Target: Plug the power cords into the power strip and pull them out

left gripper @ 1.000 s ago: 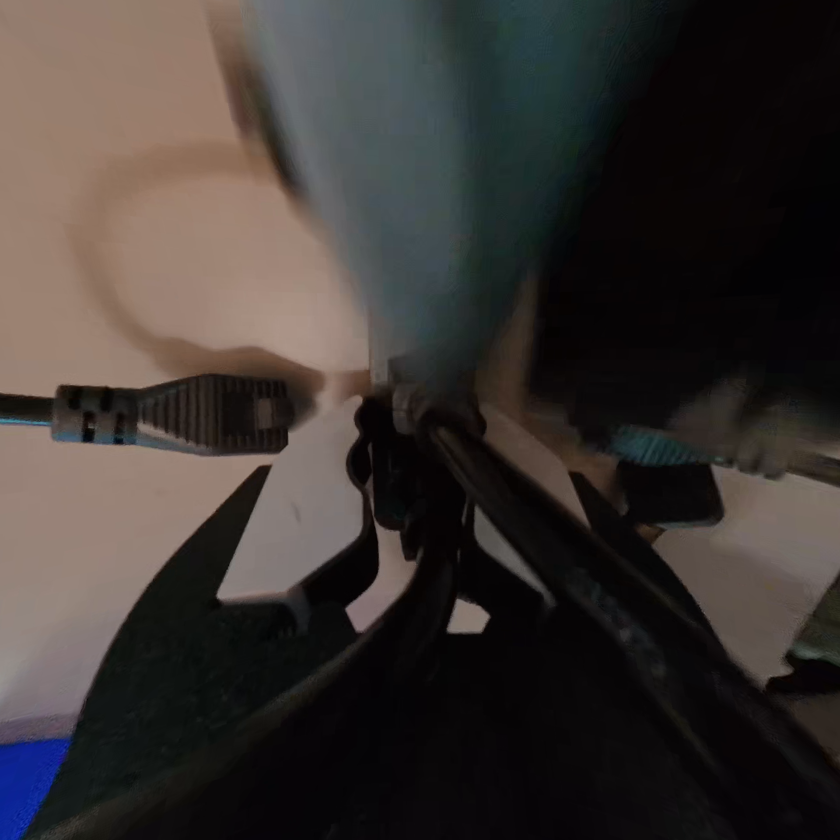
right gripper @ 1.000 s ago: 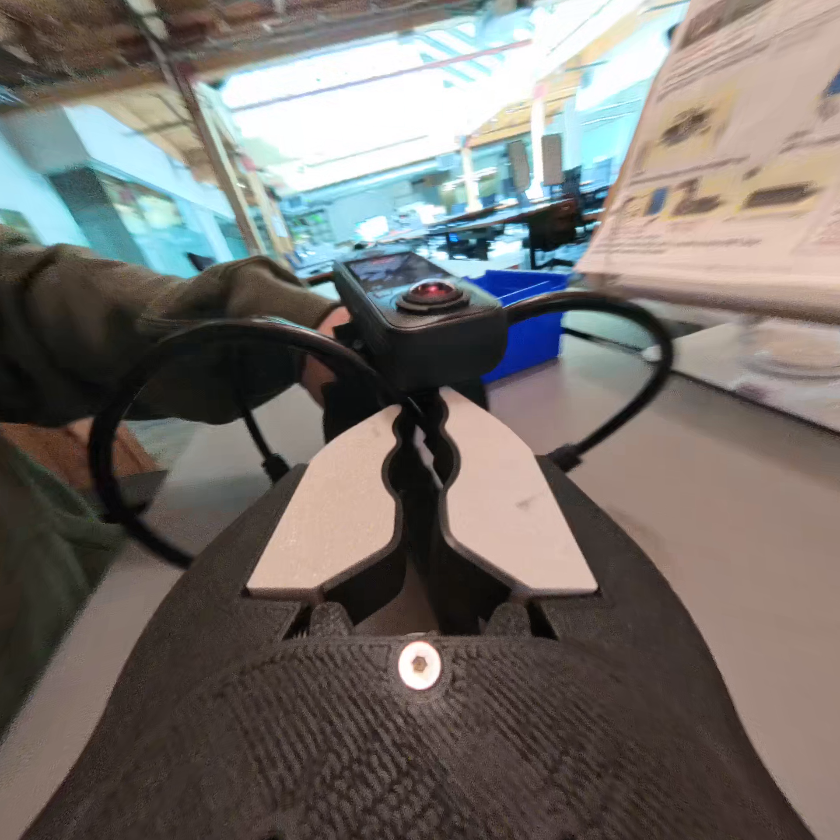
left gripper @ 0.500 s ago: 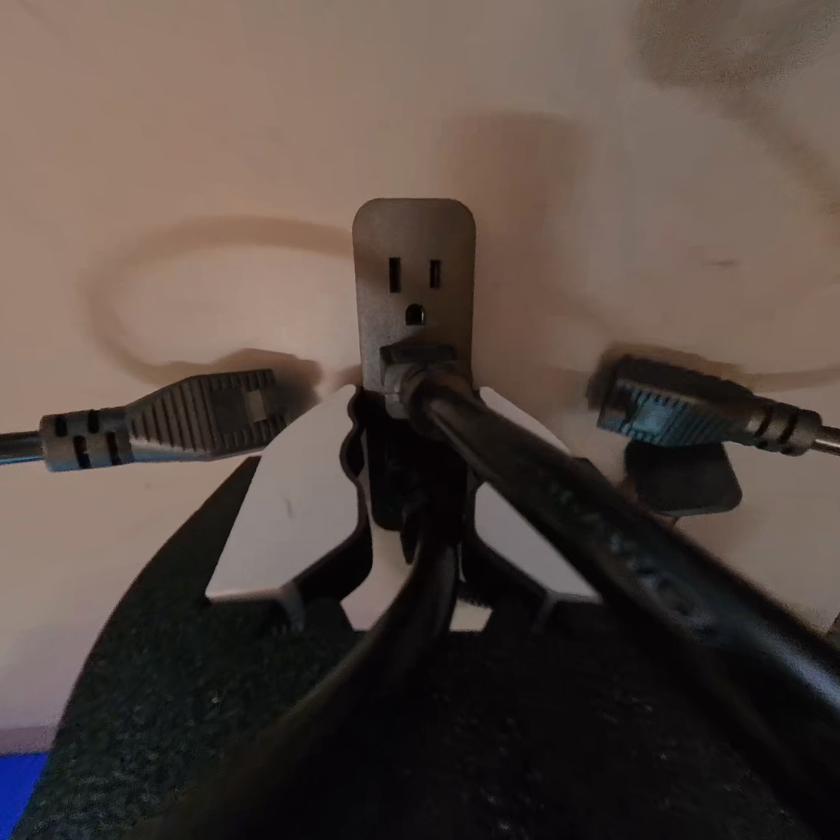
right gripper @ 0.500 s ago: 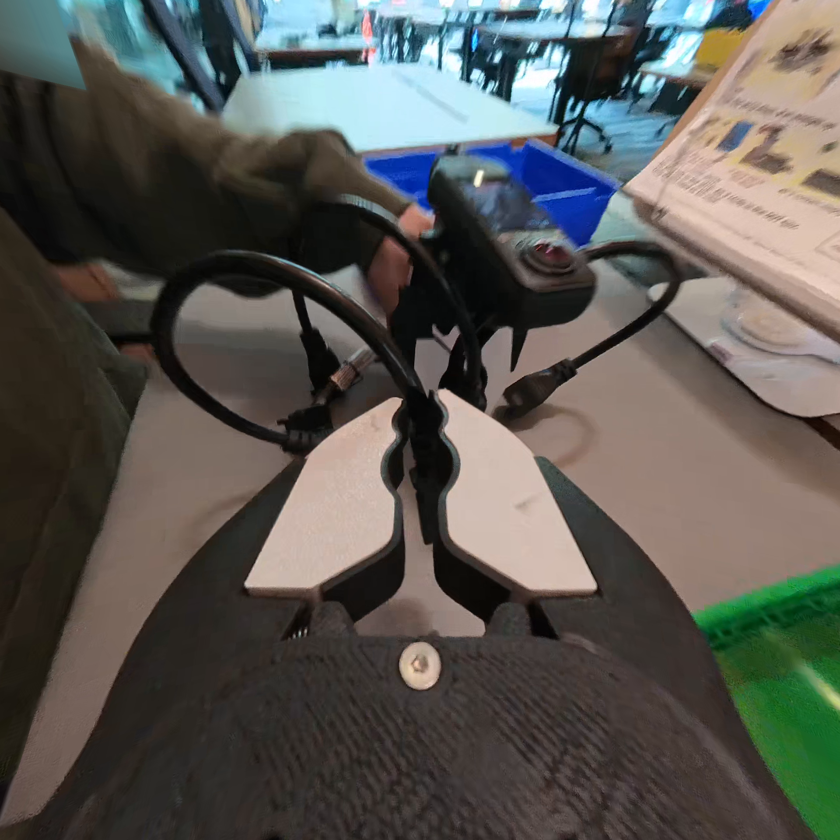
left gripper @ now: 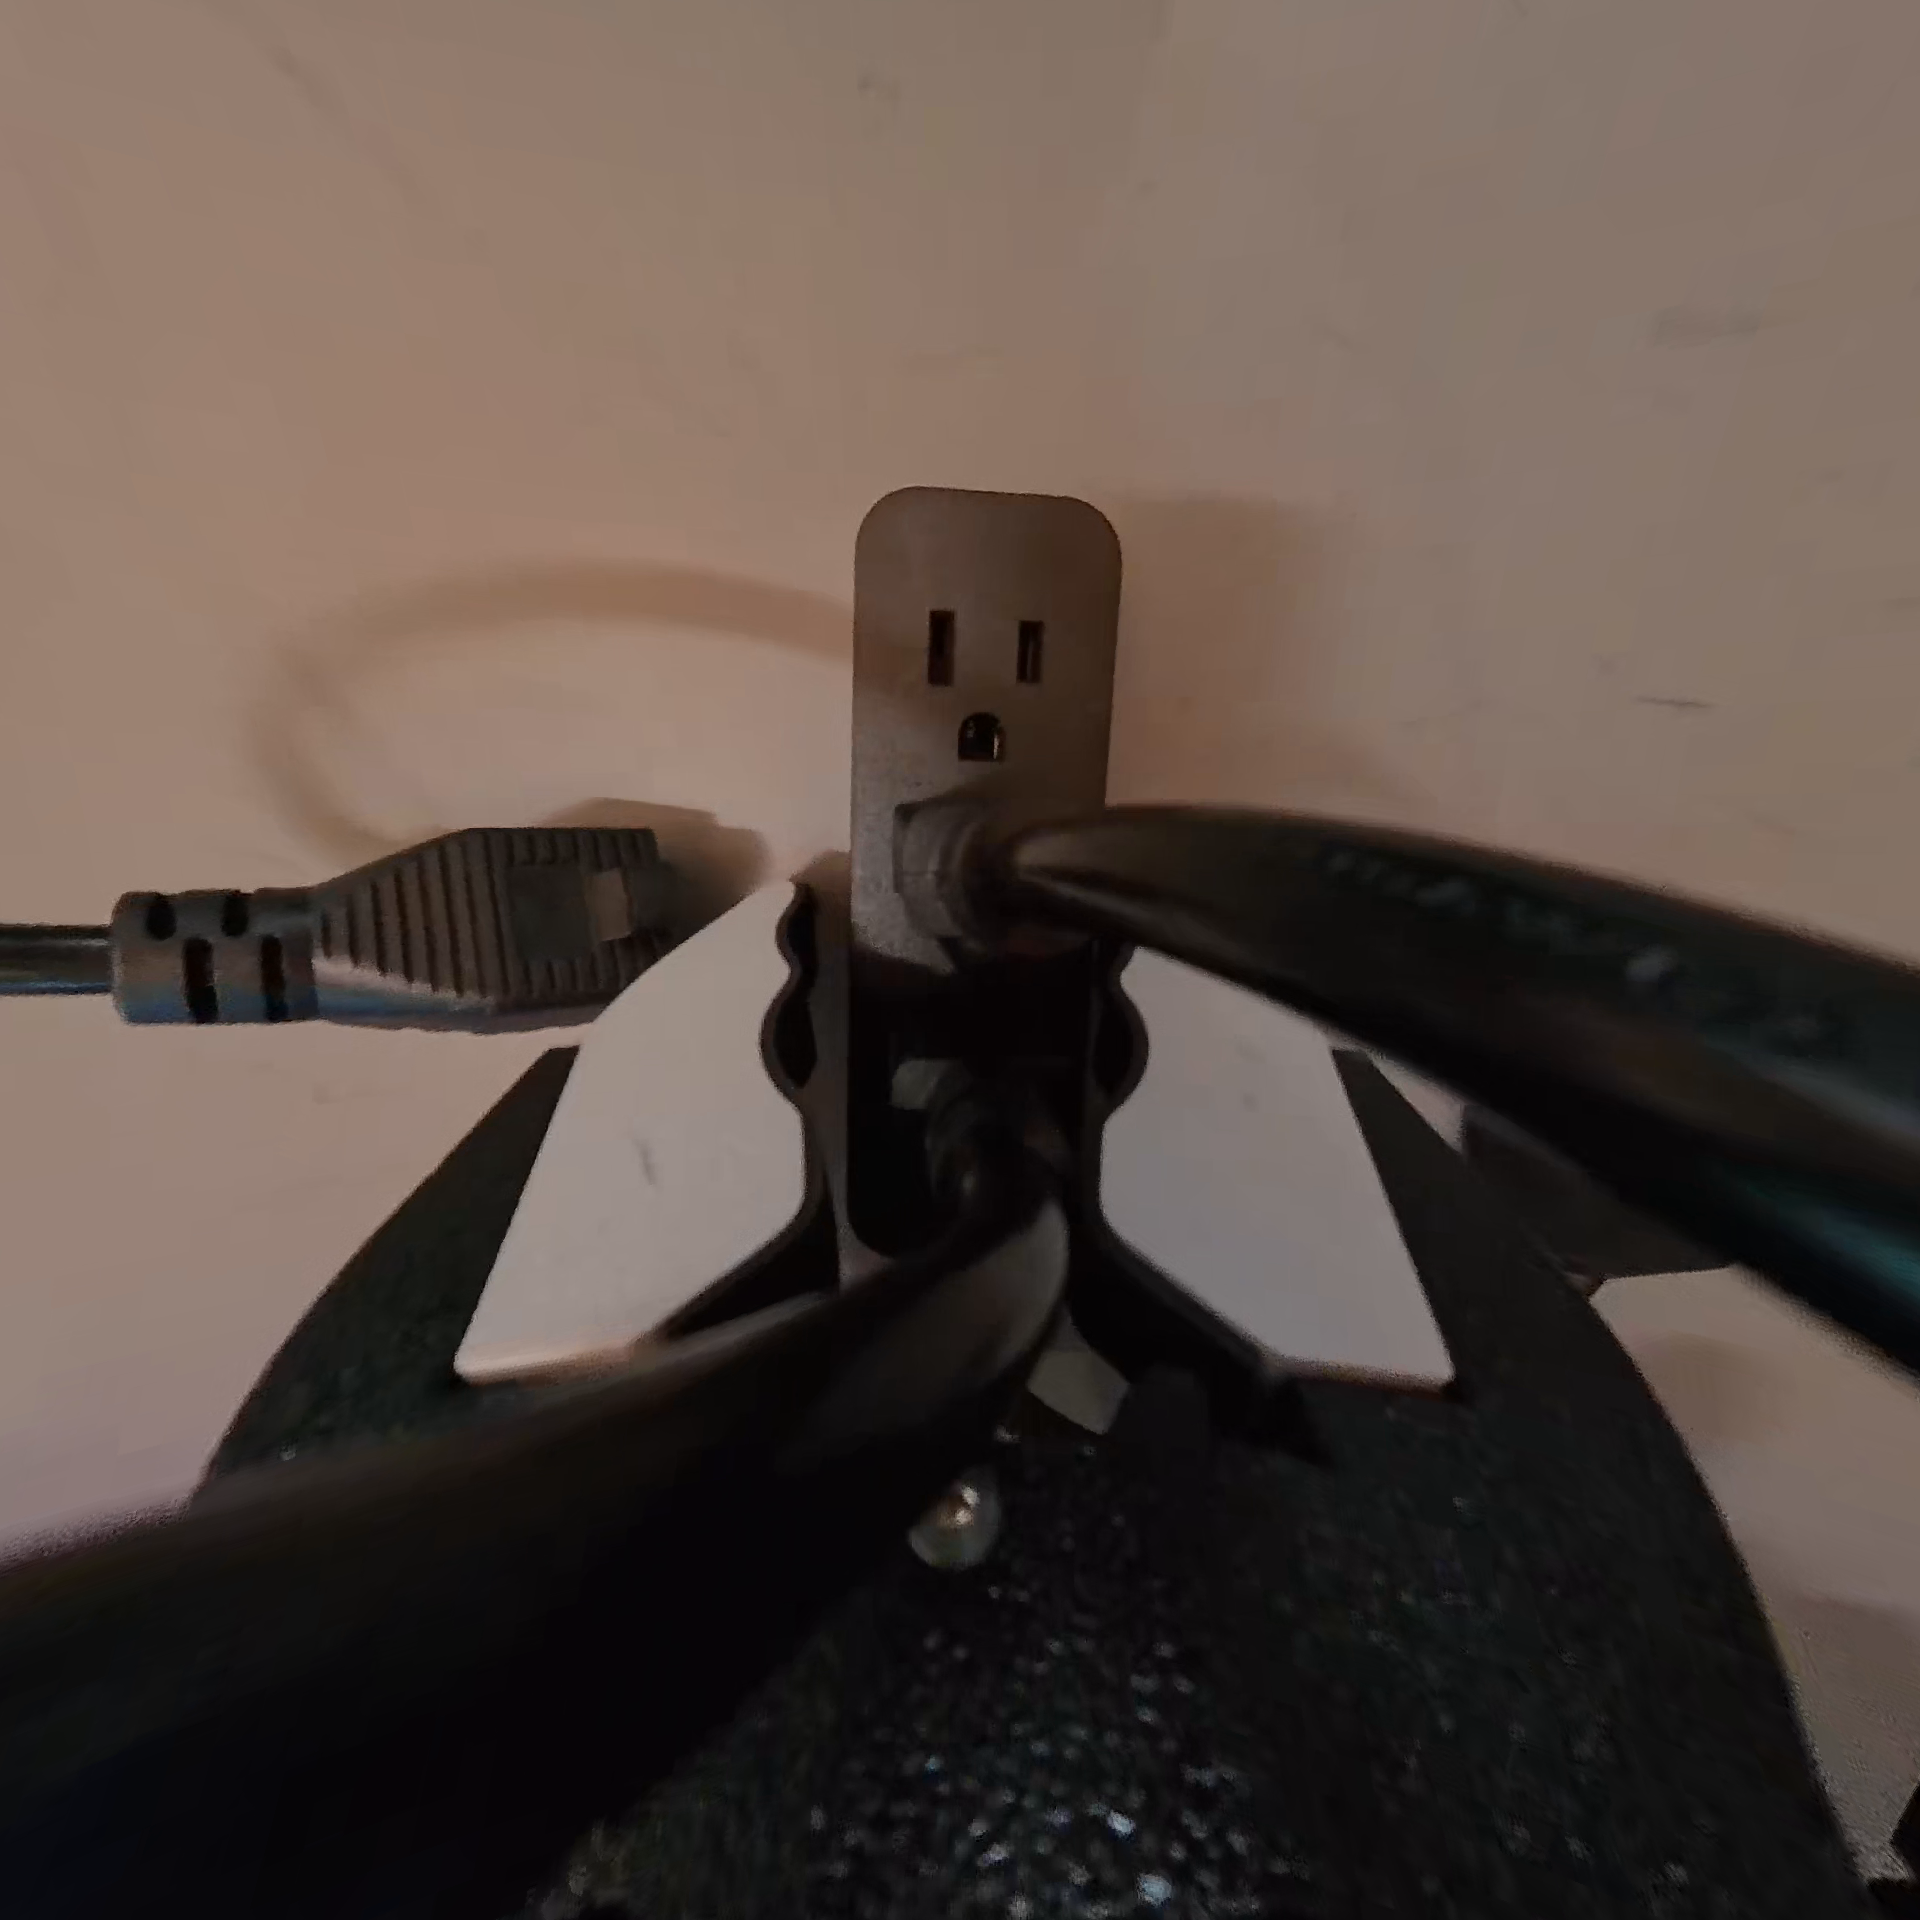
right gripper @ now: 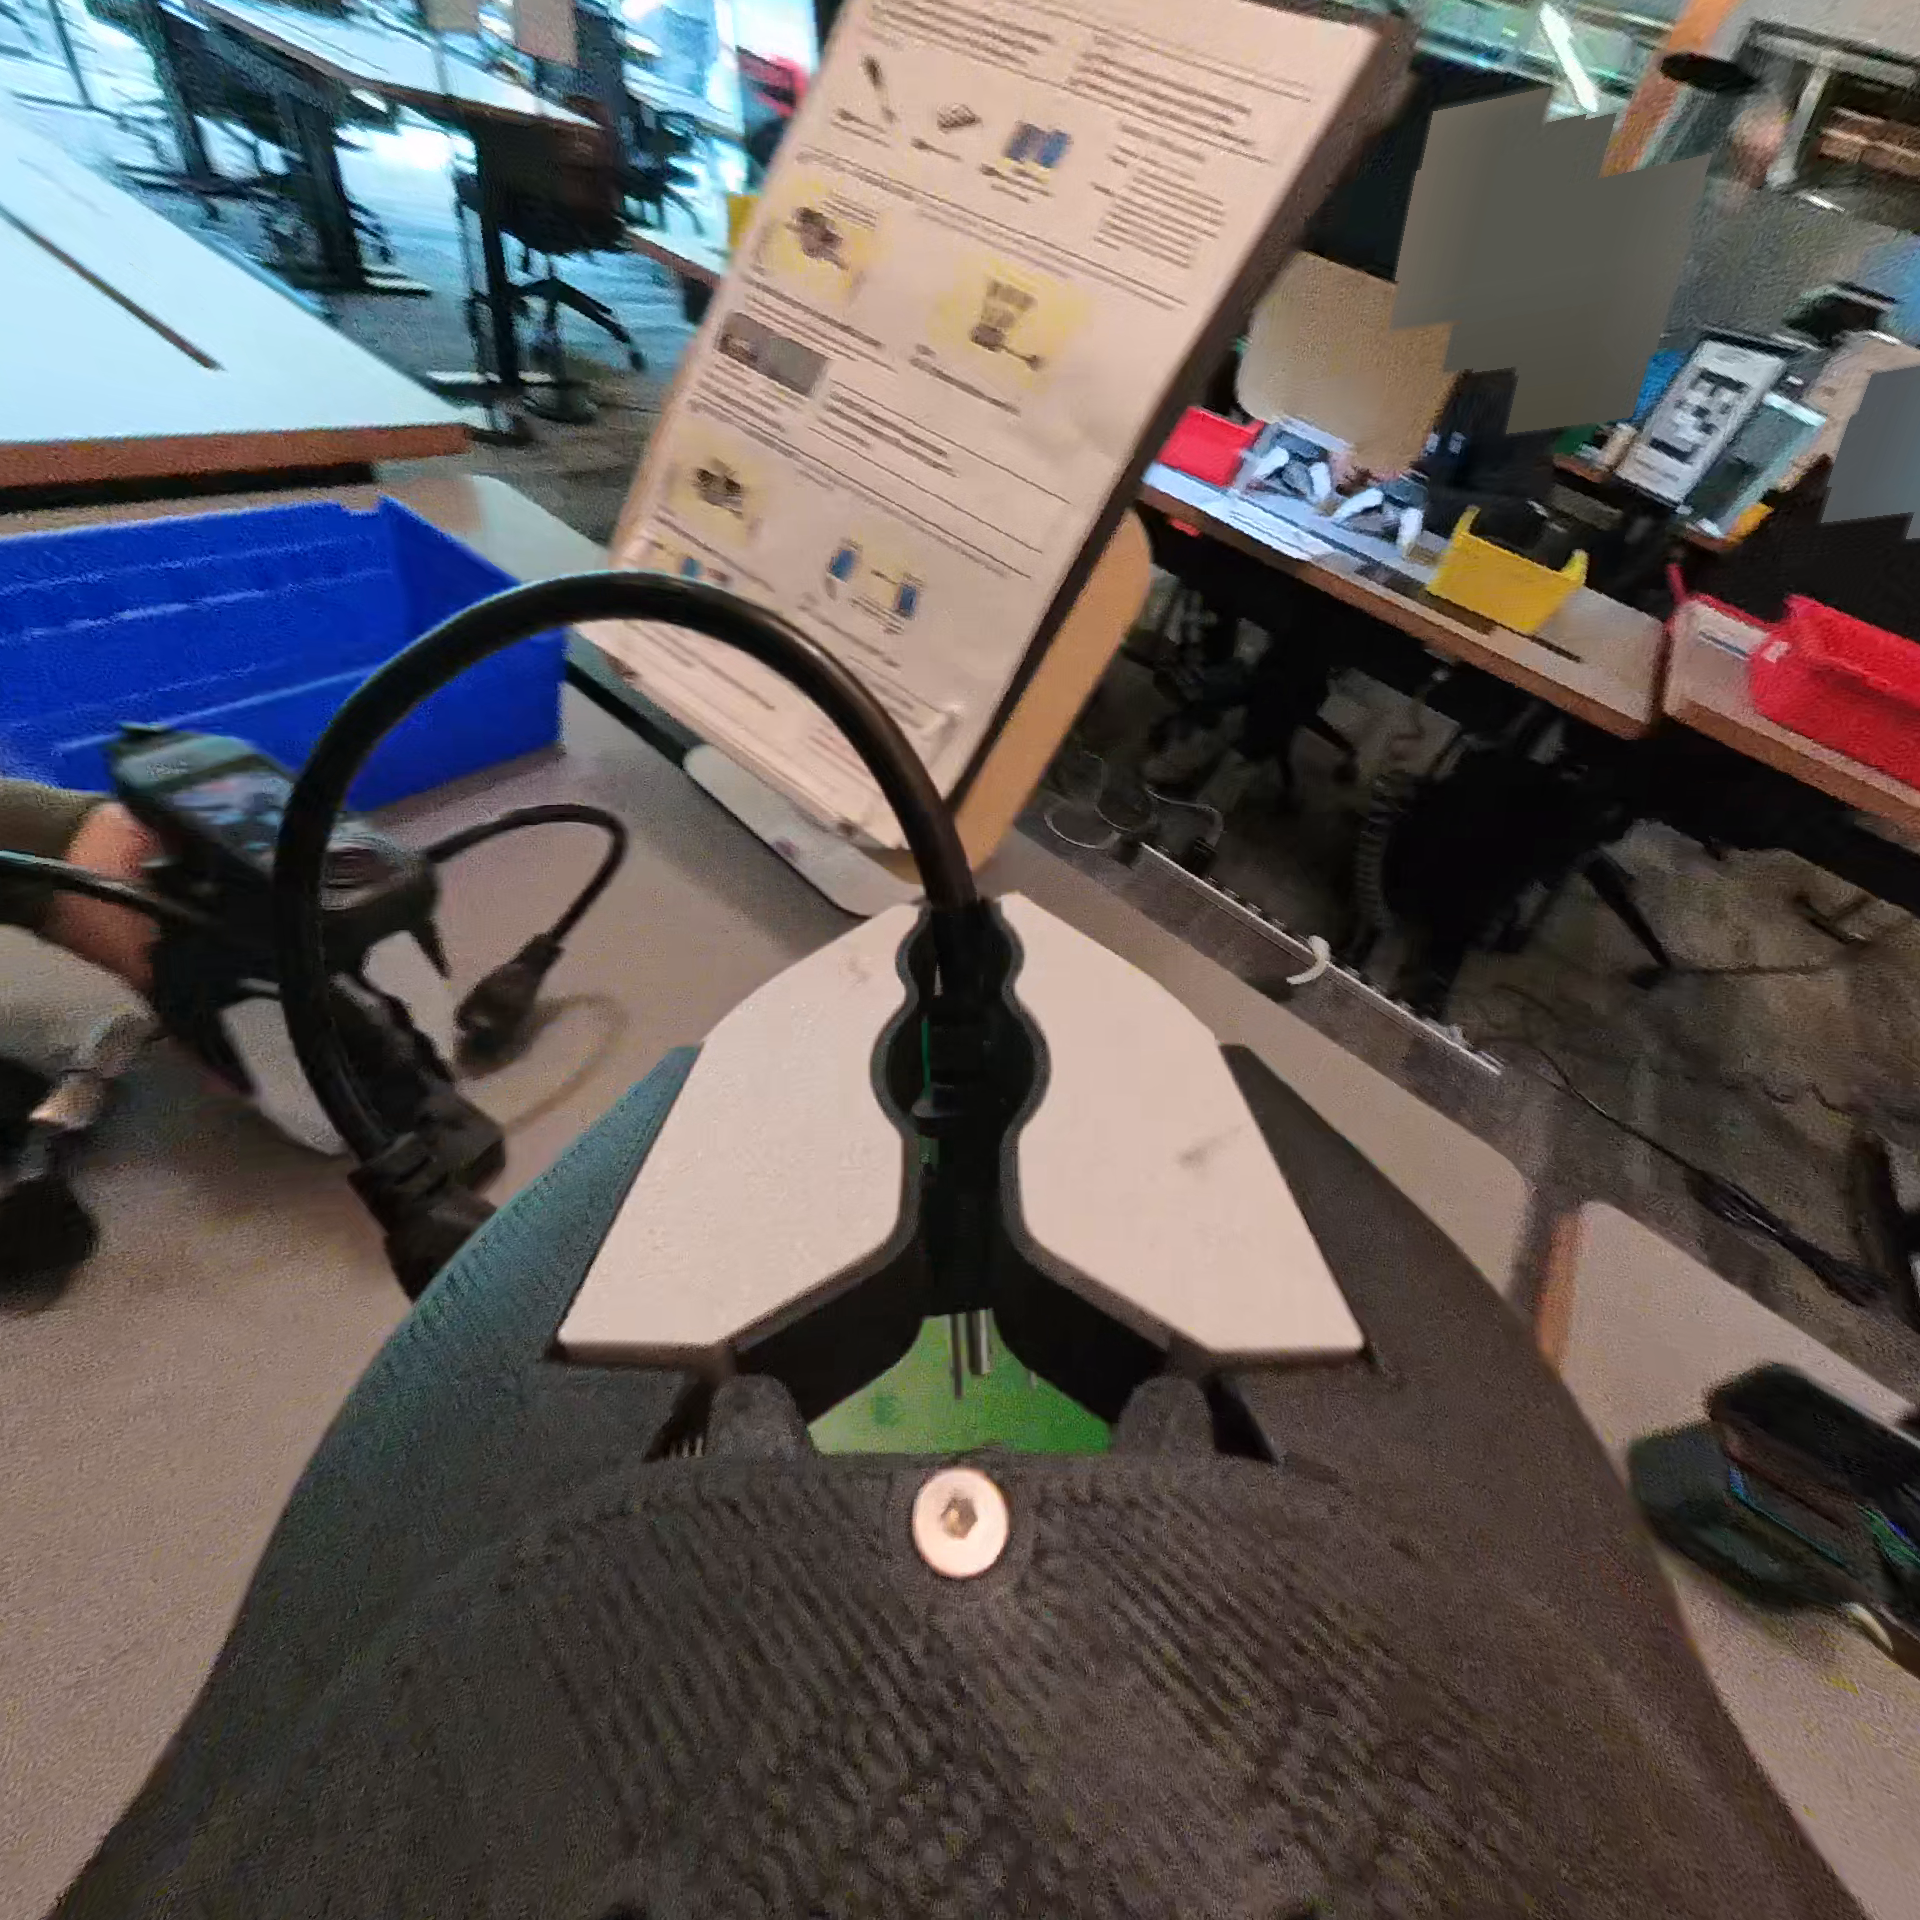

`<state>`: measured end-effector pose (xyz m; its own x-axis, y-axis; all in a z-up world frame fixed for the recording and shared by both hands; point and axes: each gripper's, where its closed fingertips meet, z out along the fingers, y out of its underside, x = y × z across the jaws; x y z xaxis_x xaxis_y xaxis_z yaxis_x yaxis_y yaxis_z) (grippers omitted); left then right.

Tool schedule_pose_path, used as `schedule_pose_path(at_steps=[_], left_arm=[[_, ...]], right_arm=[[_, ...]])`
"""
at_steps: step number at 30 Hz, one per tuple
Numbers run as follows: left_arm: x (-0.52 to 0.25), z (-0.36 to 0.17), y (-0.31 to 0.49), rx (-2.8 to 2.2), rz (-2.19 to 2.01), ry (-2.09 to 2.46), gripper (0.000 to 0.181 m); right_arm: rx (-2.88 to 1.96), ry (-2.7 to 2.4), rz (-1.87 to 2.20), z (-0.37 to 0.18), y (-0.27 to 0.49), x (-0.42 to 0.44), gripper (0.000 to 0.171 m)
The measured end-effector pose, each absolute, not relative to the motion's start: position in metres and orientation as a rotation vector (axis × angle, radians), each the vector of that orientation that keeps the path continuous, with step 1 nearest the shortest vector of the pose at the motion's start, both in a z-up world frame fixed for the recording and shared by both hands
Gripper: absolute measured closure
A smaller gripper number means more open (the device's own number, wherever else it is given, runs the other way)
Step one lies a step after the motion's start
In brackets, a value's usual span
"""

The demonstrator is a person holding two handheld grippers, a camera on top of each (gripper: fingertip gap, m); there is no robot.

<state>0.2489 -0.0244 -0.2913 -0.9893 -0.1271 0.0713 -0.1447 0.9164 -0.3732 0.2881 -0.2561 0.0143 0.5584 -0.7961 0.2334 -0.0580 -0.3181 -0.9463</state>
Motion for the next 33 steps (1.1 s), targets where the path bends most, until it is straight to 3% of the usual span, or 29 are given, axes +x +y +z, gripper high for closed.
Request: schedule_pose_path(at_steps=[6, 16, 21, 24, 26, 28, 33], left_arm=[[0.250, -0.292, -0.024, 0.235, 0.596, -3.044, 0.130], [0.250, -0.292, -0.021, 0.227, 0.589, -3.069, 0.130], [0.251, -0.290, -0.018, 0.212, 0.598, -3.061, 0.128], [0.251, -0.288, -0.015, 0.202, 0.606, -3.047, 0.127], [0.252, -0.287, -0.012, 0.184, 0.611, -3.056, 0.126], [0.253, -0.284, -0.010, 0.149, 0.639, -3.064, 0.125], [0.253, -0.272, -0.006, 0.168, 0.696, -3.058, 0.129]], right_arm=[[-1.908, 0.973, -0.968, -0.042, -0.295, 0.336, 0.162], [-1.932, 1.174, -0.734, -0.157, -0.296, 0.348, 0.162], [-2.029, 1.252, -0.715, -0.174, -0.305, 0.328, 0.105], [-1.869, 1.172, -0.692, -0.145, -0.281, 0.304, 0.093], [-1.805, 0.991, -0.658, -0.123, -0.239, 0.277, 0.100], [-1.810, 0.719, -0.547, -0.114, -0.176, 0.239, 0.123], [-1.973, 0.466, -0.460, -0.172, -0.076, 0.218, 0.124]])
